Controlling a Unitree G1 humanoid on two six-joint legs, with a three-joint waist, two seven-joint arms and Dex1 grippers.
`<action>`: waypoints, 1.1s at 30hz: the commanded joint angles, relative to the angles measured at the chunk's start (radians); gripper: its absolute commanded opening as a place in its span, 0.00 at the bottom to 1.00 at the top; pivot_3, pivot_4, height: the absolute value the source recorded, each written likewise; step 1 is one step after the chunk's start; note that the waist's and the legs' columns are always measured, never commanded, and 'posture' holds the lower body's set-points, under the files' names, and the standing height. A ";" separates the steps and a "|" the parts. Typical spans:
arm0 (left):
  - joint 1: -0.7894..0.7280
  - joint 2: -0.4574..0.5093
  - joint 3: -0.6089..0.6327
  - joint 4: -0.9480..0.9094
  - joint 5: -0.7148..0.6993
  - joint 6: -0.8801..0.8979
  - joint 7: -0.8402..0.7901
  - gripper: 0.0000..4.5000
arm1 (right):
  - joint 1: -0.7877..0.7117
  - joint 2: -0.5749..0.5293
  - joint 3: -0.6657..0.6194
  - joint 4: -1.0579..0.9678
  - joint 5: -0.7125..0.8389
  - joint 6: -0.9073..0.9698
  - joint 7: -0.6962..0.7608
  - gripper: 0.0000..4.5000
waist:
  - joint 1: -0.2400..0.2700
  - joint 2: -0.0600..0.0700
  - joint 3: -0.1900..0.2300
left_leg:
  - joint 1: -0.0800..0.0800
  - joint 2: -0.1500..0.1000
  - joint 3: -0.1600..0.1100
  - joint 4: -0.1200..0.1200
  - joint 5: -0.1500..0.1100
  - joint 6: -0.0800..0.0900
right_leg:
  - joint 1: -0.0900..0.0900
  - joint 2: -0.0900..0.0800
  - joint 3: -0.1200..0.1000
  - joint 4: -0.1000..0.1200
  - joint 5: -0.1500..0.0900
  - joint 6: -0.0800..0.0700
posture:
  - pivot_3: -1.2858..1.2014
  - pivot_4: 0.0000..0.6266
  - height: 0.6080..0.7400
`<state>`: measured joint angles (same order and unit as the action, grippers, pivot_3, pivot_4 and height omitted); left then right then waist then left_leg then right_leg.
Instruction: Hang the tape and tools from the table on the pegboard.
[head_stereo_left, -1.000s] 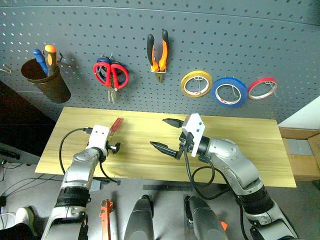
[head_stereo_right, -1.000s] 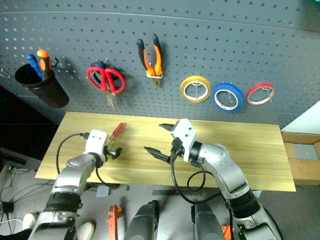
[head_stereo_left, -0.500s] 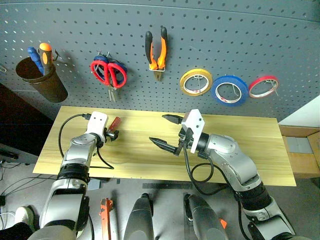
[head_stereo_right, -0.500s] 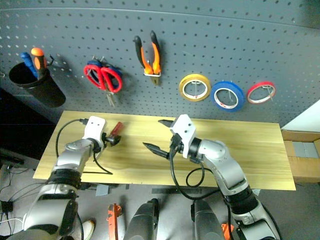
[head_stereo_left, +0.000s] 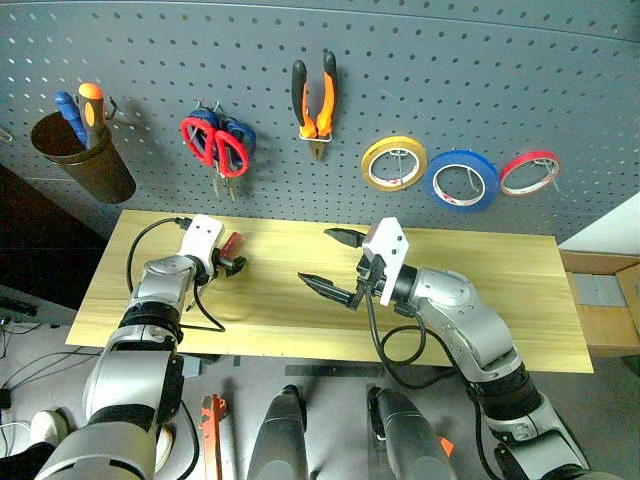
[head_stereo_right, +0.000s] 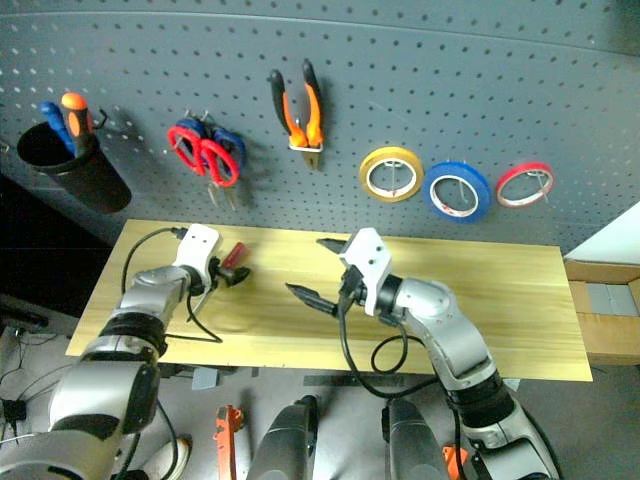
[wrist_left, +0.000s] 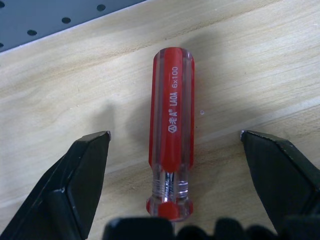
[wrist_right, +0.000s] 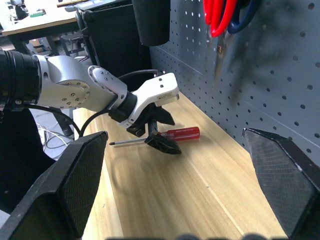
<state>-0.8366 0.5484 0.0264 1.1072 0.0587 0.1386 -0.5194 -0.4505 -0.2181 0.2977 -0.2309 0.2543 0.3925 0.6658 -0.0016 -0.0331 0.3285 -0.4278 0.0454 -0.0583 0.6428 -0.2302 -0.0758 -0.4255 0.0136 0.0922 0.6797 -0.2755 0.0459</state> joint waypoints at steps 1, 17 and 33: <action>-0.006 0.010 -0.003 0.009 0.006 -0.018 -0.007 0.99 | 0.008 -0.002 -0.004 -0.042 -0.001 -0.021 0.001 1.00 | 0.000 0.000 0.000 | 0.000 0.000 0.000 0.000 0.000 0.000 | 0.000 0.000 0.000 0.000 0.000 0.000 | 0.56 0.50 1.00; -0.012 0.003 -0.003 0.012 0.009 -0.026 -0.012 0.99 | -0.022 -0.001 -0.032 -0.007 -0.023 -0.064 -0.017 1.00 | 0.001 -0.001 0.000 | 0.000 0.000 -0.001 0.001 0.000 0.000 | 0.000 -0.001 -0.001 0.000 0.000 0.000 | 0.56 0.47 1.00; 0.017 0.010 0.001 -0.009 0.010 -0.028 0.005 0.18 | -0.012 0.008 -0.023 0.001 -0.029 -0.068 -0.006 1.00 | 0.002 -0.001 -0.001 | 0.000 0.000 -0.001 0.001 0.000 0.000 | 0.000 -0.001 -0.002 0.001 0.000 0.000 | 0.56 0.47 1.00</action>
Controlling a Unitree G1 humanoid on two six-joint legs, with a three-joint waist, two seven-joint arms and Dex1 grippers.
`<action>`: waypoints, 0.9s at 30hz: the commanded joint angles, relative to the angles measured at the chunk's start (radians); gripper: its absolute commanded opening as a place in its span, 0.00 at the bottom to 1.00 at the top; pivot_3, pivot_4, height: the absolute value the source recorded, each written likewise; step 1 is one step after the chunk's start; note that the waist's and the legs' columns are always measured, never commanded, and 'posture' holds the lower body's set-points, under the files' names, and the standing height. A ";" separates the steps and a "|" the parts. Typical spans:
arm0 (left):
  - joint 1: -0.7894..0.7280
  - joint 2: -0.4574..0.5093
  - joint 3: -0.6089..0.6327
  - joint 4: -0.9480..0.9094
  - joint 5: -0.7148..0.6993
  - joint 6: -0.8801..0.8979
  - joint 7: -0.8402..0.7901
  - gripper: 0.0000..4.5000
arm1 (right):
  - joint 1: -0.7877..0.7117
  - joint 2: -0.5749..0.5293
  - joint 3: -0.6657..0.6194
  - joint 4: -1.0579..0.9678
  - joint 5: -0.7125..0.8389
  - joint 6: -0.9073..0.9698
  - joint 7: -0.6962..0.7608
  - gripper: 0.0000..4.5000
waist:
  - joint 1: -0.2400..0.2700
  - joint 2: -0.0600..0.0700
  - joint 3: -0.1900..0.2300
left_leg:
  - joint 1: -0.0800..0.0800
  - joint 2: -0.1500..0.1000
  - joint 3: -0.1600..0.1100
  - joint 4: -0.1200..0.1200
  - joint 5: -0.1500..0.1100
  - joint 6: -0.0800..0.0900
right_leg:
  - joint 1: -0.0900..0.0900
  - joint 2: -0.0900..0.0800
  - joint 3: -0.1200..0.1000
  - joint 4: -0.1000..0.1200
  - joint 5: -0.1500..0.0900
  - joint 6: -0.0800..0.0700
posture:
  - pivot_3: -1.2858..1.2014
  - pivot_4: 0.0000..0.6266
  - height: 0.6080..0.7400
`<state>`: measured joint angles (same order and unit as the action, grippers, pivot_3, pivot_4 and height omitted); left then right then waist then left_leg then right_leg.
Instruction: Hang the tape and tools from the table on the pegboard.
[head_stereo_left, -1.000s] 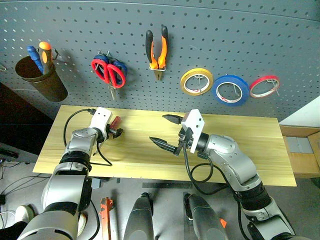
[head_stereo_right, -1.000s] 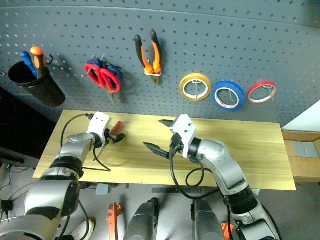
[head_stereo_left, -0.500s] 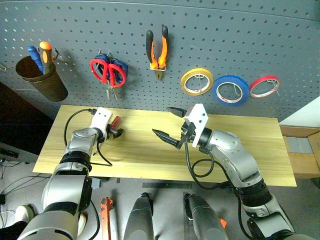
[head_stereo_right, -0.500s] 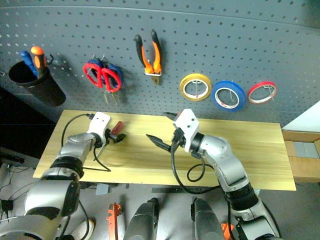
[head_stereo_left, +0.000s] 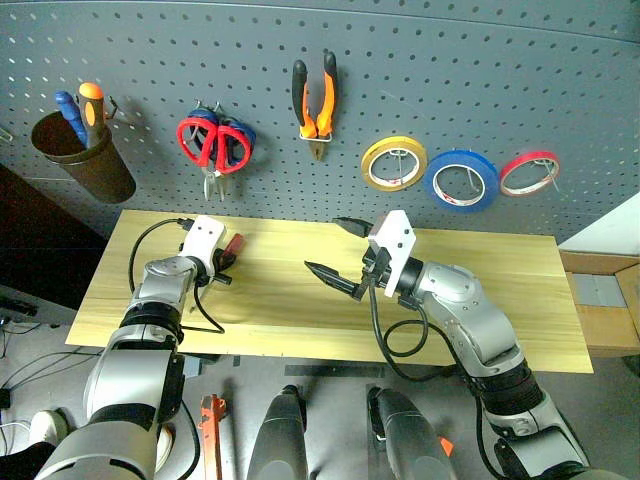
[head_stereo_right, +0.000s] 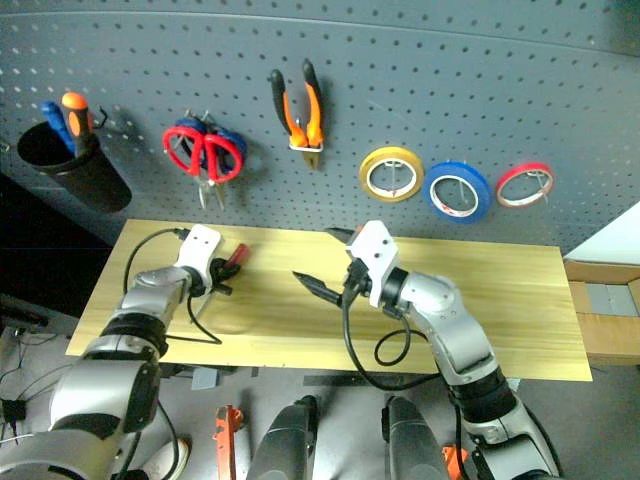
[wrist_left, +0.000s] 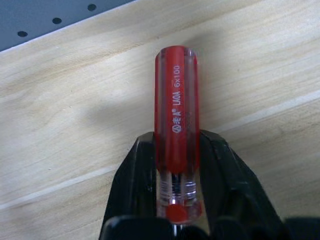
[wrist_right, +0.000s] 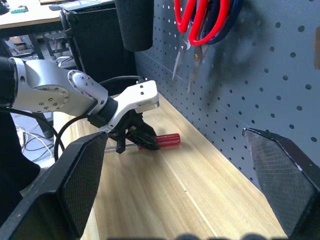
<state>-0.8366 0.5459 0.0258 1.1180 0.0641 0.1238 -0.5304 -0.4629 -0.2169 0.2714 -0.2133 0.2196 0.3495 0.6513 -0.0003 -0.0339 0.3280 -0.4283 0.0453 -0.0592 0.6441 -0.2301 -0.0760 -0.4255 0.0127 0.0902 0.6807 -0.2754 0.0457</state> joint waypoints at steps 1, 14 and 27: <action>0.027 0.013 -0.002 -0.027 0.008 -0.019 0.020 0.18 | 0.000 0.008 0.004 -0.013 0.005 -0.029 0.010 1.00 | 0.000 0.000 0.000 | 0.000 0.000 0.000 0.000 0.000 0.000 | 0.000 0.000 0.000 0.000 0.000 0.000 | 0.57 0.46 1.00; 0.352 -0.073 0.103 -0.591 -0.113 0.067 0.119 0.18 | 0.007 0.056 -0.029 -0.049 0.043 -0.060 -0.009 1.00 | 0.011 -0.007 -0.014 | -0.001 0.000 -0.001 0.000 0.003 -0.006 | 0.000 -0.005 -0.003 0.000 0.000 -0.001 | 0.59 0.33 1.00; 0.746 -0.225 0.186 -1.345 -0.125 0.274 0.373 0.18 | 0.016 0.087 -0.042 -0.068 0.069 -0.079 -0.030 1.00 | 0.053 -0.012 -0.085 | 0.000 -0.002 -0.008 0.001 0.004 -0.007 | 0.005 -0.006 -0.012 0.000 0.001 -0.002 | 0.61 0.21 1.00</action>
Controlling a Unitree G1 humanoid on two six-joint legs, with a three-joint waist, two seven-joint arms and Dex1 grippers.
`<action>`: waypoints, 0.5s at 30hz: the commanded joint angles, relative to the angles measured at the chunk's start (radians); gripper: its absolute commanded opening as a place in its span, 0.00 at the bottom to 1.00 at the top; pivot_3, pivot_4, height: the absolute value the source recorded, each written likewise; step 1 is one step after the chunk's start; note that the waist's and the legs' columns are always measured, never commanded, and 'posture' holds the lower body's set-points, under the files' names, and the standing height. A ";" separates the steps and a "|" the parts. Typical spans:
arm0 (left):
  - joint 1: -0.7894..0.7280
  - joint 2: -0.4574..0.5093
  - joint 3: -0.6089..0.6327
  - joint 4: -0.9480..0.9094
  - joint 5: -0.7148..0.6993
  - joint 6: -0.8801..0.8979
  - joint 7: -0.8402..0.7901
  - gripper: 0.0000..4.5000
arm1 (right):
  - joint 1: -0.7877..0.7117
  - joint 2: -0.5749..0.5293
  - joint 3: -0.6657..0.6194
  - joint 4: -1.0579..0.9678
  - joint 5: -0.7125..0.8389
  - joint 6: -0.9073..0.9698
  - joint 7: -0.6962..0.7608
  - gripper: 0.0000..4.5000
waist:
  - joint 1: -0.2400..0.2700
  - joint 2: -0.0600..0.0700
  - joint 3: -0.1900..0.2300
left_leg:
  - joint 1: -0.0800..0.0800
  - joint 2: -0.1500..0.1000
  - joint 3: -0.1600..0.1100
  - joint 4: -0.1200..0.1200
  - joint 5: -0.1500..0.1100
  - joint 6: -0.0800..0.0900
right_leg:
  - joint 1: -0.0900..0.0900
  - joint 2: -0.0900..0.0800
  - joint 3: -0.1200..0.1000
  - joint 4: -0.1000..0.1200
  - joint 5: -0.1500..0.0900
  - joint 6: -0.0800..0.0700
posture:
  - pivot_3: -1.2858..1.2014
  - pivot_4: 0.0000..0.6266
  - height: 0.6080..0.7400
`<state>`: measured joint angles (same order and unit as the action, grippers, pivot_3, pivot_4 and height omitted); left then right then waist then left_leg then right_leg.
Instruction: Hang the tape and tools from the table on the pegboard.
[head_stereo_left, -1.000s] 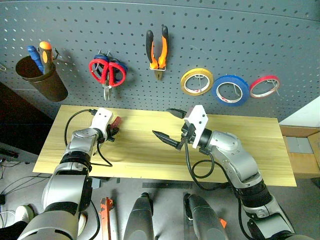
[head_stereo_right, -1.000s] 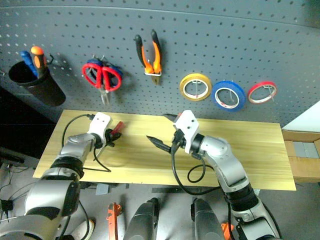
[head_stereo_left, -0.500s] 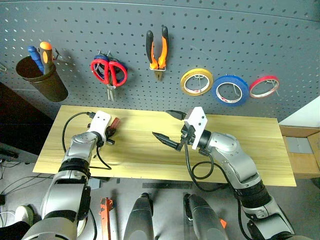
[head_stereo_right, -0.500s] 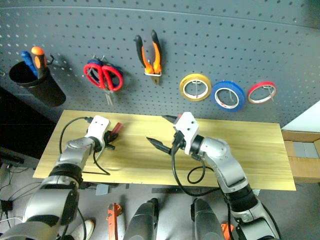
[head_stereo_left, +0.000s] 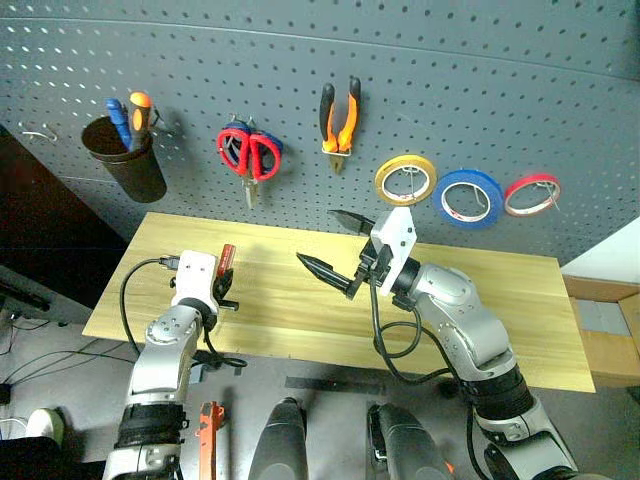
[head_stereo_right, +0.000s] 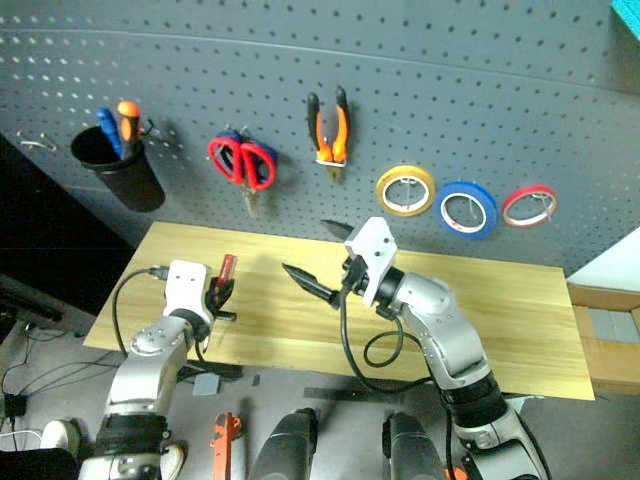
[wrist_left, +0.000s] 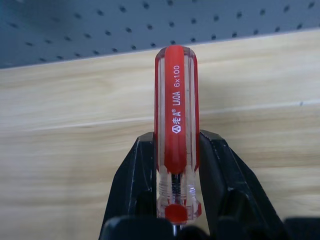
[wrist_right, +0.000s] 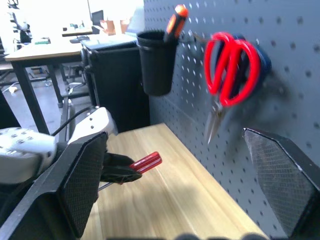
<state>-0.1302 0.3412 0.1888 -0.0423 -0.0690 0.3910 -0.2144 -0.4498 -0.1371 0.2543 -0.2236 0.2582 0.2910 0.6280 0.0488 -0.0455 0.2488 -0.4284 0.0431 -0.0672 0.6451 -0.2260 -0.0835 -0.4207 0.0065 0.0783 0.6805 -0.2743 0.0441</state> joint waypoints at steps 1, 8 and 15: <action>0.046 -0.024 0.024 -0.219 0.015 0.005 0.069 0.18 | 0.002 0.010 -0.030 -0.059 0.038 -0.020 -0.006 1.00 | 0.007 -0.001 -0.011 | 0.000 0.000 -0.001 0.000 0.000 0.000 | 0.000 0.000 -0.001 0.000 0.000 0.000 | 0.61 0.21 1.00; 0.072 -0.046 0.026 -0.389 0.074 -0.013 0.157 0.18 | -0.007 0.032 -0.061 -0.070 0.103 -0.019 0.002 1.00 | 0.032 0.003 -0.048 | 0.004 0.001 -0.006 -0.001 0.003 -0.003 | 0.006 0.003 -0.007 0.000 0.002 -0.003 | 0.62 0.15 1.00; -0.010 0.001 0.091 -0.392 0.146 -0.099 0.236 0.18 | -0.039 0.071 -0.085 -0.065 0.148 -0.036 -0.010 1.00 | 0.033 0.002 -0.076 | 0.015 0.002 -0.007 -0.002 0.003 -0.002 | 0.016 0.005 -0.008 0.000 0.001 -0.004 | 0.63 0.10 1.00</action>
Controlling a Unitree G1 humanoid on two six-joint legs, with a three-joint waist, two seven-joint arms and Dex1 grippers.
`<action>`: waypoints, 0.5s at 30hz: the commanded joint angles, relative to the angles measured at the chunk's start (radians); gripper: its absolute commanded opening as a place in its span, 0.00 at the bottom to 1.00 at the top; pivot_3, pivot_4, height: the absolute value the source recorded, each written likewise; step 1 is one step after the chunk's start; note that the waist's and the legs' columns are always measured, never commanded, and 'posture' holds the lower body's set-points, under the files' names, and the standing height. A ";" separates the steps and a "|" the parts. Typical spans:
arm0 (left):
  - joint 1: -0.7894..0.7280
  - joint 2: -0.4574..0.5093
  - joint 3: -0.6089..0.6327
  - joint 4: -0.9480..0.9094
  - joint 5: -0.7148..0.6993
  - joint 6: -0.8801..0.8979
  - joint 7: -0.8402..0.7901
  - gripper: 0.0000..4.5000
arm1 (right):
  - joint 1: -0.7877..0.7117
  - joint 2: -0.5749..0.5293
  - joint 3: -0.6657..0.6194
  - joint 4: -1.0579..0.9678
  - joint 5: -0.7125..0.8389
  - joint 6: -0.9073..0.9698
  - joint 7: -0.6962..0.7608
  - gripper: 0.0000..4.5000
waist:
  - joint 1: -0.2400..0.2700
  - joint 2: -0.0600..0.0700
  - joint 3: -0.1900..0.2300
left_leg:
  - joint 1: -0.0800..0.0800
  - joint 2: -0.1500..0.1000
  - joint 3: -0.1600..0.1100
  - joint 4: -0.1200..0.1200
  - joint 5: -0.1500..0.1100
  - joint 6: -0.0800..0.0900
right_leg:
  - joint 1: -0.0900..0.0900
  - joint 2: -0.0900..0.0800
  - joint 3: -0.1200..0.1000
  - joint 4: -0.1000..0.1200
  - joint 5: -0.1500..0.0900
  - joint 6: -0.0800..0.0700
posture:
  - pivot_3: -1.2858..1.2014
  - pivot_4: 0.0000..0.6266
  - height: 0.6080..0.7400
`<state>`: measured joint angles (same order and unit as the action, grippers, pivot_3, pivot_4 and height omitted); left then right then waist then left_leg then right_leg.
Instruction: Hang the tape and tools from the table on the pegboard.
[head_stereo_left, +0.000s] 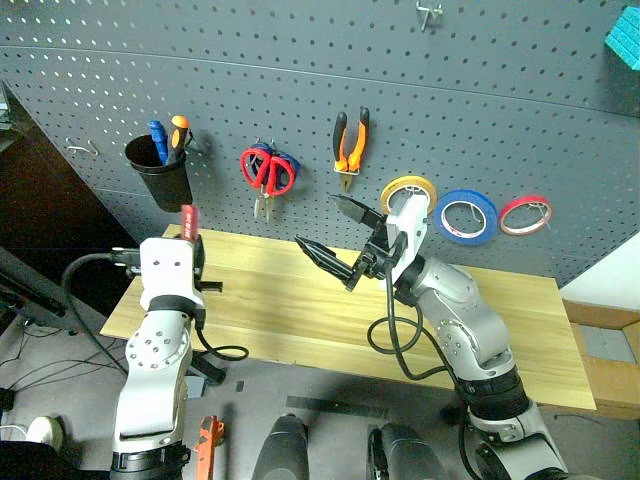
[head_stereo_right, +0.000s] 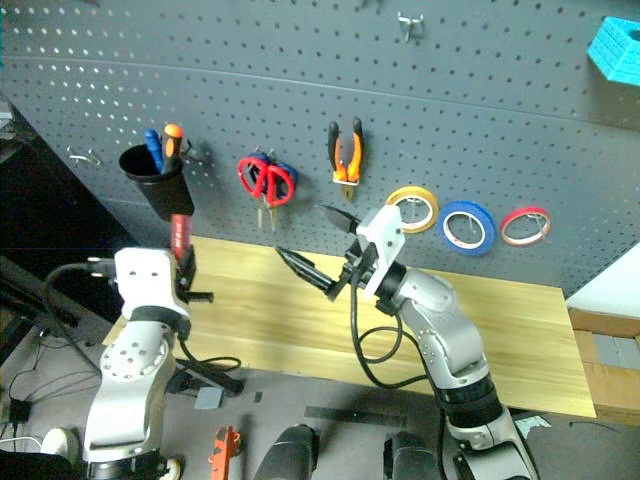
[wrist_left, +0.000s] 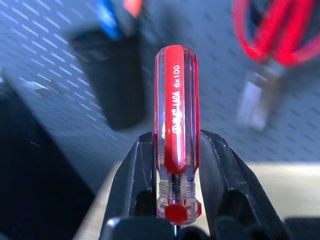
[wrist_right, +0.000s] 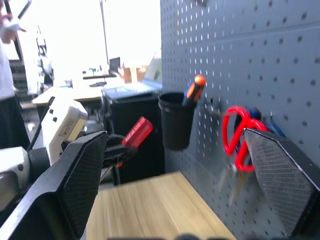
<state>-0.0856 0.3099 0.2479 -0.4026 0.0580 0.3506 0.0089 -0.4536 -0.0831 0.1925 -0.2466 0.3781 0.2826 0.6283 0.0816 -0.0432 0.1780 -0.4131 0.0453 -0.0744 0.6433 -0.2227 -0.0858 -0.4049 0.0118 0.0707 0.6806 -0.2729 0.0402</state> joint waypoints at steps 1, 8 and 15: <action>-0.079 0.043 0.039 -0.013 0.018 -0.071 0.010 0.18 | -0.040 0.021 -0.023 -0.039 0.026 -0.029 -0.011 1.00 | 0.002 0.000 -0.010 | 0.000 0.000 0.000 0.000 0.000 0.000 | 0.000 0.000 0.000 0.000 0.000 0.000 | 0.63 0.09 1.00; -0.277 0.139 0.068 0.147 0.005 -0.143 -0.009 0.18 | -0.049 0.031 -0.019 -0.020 0.001 -0.053 -0.017 1.00 | 0.018 0.001 -0.045 | 0.002 0.000 0.000 0.000 0.001 -0.001 | 0.001 0.001 0.000 0.000 0.000 -0.001 | 0.63 0.06 1.00; -0.356 0.179 0.070 0.227 -0.008 -0.178 -0.029 0.18 | -0.054 0.033 -0.013 -0.014 -0.007 -0.068 -0.030 1.00 | 0.027 0.001 -0.062 | 0.003 0.000 0.000 -0.001 0.001 -0.001 | 0.002 0.002 0.000 0.001 0.001 -0.001 | 0.63 0.04 1.00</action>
<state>-0.4115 0.4708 0.3017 -0.1649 0.0562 0.2049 -0.0145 -0.4863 -0.0568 0.1836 -0.2388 0.3727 0.2411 0.6053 0.1089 -0.0418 0.1162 -0.4097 0.0455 -0.0742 0.6424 -0.2222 -0.0863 -0.4031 0.0134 0.0710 0.6817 -0.2722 0.0390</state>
